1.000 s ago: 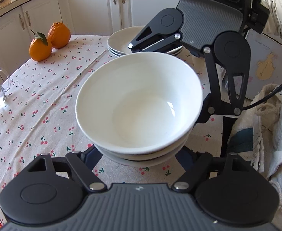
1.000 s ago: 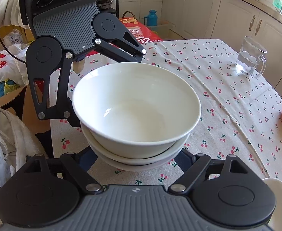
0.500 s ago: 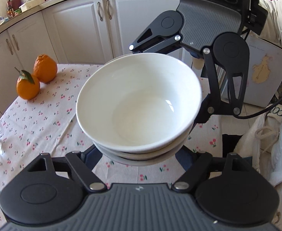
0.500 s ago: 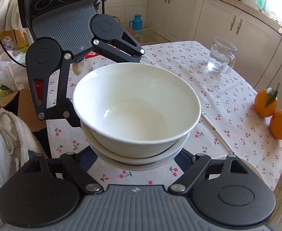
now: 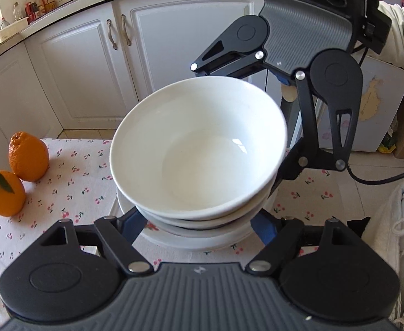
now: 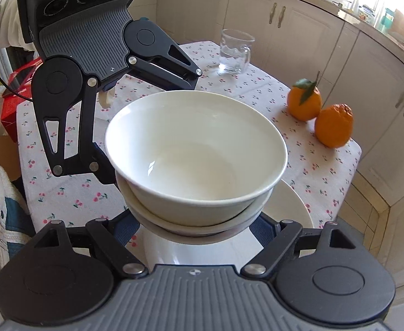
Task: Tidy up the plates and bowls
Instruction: 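Carry the bowl stack with both tools onto the white plate stack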
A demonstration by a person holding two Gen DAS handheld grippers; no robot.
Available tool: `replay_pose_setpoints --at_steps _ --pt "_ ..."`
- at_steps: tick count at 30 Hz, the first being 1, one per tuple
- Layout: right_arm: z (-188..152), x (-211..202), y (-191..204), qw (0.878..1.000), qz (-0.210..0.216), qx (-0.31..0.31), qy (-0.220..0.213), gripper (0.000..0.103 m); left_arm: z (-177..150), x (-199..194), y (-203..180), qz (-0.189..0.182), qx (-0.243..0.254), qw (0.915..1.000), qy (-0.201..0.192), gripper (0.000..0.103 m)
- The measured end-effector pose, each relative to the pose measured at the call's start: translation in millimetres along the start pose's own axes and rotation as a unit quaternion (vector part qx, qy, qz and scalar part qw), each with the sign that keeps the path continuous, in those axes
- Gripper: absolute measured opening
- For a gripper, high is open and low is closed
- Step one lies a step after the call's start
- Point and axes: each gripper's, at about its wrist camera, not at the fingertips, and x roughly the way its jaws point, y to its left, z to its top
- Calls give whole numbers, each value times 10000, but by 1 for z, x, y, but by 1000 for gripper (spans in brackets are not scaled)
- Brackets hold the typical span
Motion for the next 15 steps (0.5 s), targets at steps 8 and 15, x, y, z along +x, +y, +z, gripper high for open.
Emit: replay_pose_setpoints --at_steps 8,15 --pt "-20 4 -23 9994 -53 327 34 89 9 24 7 -114 -16 9999 33 81" --pt "-26 9 -31 9989 -19 475 37 88 10 32 10 -170 -89 9998 78 81"
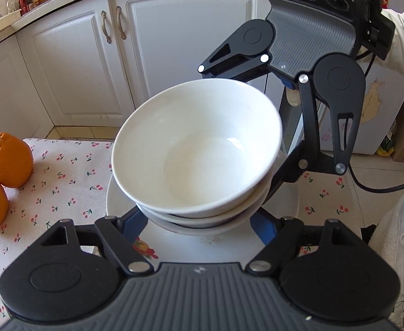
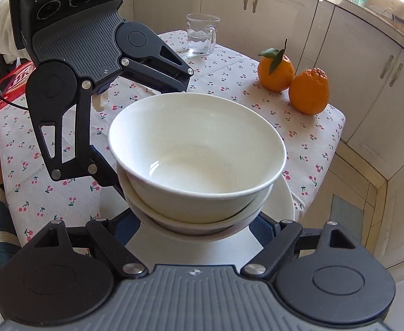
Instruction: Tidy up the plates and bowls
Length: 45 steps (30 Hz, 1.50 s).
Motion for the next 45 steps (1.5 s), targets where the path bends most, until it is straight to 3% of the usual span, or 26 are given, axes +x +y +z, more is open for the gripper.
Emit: replay_pose_setpoints --at_steps 8,16,18,19,21,28,31,33,37,40,43,45 --pt "-2 2 -3 10000 32 85 -9 88 1 0 2 -18 -36 10000 -5 81" --pt "-3 3 -3 9998 27 201 -31 89 -2 -3 -6 200 34 9998 -82 83" --pt "-3 2 -4 9995 43 306 -70 91 -4 -8 -8 332 9 9993 -177 90" --pt "-3 0 -3 9993 14 341 -123 97 -5 -12 -8 409 -31 9989 -238 93" --pt "-4 -5 0 9989 -125 387 -228 103 -9 -19 -11 571 -153 9977 -345 94" --pt "-10 -32 19 9914 -548 1068 -512 103 -31 -62 -43 1430 -744 9831 -874 101" --pt "-14 -42 35 9811 -960 1573 -585 103 -39 -80 -61 1624 -1188 9725 -1176 103" --pt "-19 -46 48 9676 -1367 2040 -596 103 -43 -90 -77 1826 -1435 9617 -1454 103" --pt "-28 -53 83 9294 -2270 2815 -744 103 -47 -108 -110 2696 -1940 9253 -1829 103" --pt "-33 -60 110 8987 -2795 3280 -812 103 -44 -121 -130 3248 -2308 8987 -1831 102" --pt "-33 -74 130 8809 -3022 3496 -1027 103 -36 -130 -143 3794 -2534 8763 -1550 102" --pt "-31 -85 144 8744 -3231 3434 -1141 103 -34 -135 -150 3985 -2620 8663 -1484 103"
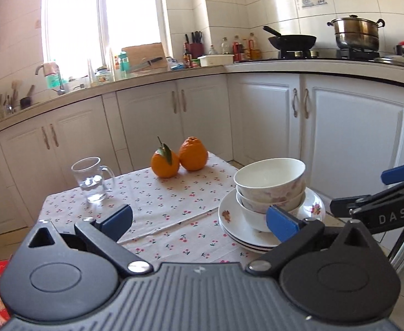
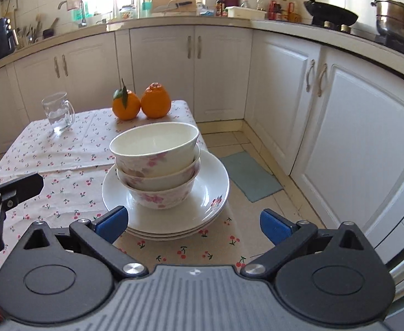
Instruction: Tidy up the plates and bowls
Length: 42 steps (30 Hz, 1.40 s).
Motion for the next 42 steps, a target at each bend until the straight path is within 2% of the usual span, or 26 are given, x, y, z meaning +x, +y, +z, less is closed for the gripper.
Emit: replay_pose_setpoints --at_steps 5,12,25,42 --pt "0 -28 12 9984 -317 -258 -396 103 0 -17 3 52 -341 9994 99 103" --pt "-4 -44 15 9978 -259 -232 -556 103 -5 -21 3 201 -594 9977 262 103" --pt "-6 -50 18 9978 -188 -220 -590 103 -7 -21 1 319 -721 9963 353 102" --pt "-6 -48 19 9980 -164 -230 -570 103 -6 -23 3 298 -763 9959 395 102"
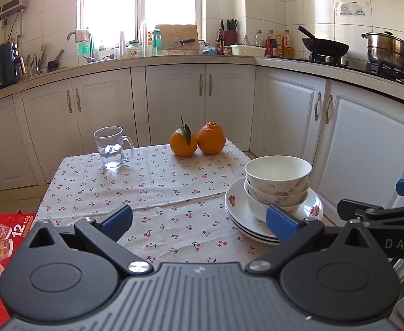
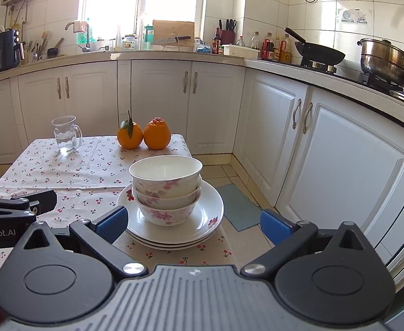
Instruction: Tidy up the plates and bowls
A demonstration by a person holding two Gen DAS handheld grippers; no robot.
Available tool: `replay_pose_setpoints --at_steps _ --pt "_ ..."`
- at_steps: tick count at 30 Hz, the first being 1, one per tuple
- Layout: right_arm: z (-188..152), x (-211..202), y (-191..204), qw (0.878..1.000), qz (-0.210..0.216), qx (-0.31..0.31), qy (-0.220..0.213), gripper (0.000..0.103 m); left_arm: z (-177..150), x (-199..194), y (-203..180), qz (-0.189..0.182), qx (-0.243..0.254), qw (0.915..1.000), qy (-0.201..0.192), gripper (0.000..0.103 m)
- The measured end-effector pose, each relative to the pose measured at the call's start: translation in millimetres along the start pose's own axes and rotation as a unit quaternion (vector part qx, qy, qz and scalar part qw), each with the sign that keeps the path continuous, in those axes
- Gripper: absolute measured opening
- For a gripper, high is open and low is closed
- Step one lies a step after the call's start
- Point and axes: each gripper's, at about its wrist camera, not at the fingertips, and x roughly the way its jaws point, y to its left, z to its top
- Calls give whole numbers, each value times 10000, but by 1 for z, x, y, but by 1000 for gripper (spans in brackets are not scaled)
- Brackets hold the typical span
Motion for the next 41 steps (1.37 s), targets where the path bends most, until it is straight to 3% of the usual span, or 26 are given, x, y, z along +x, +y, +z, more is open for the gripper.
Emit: replay_pose_setpoints --at_steps 41 --pt "-1 1 -3 9999 -98 -28 -9 103 0 5 -1 -75 7 9999 88 102"
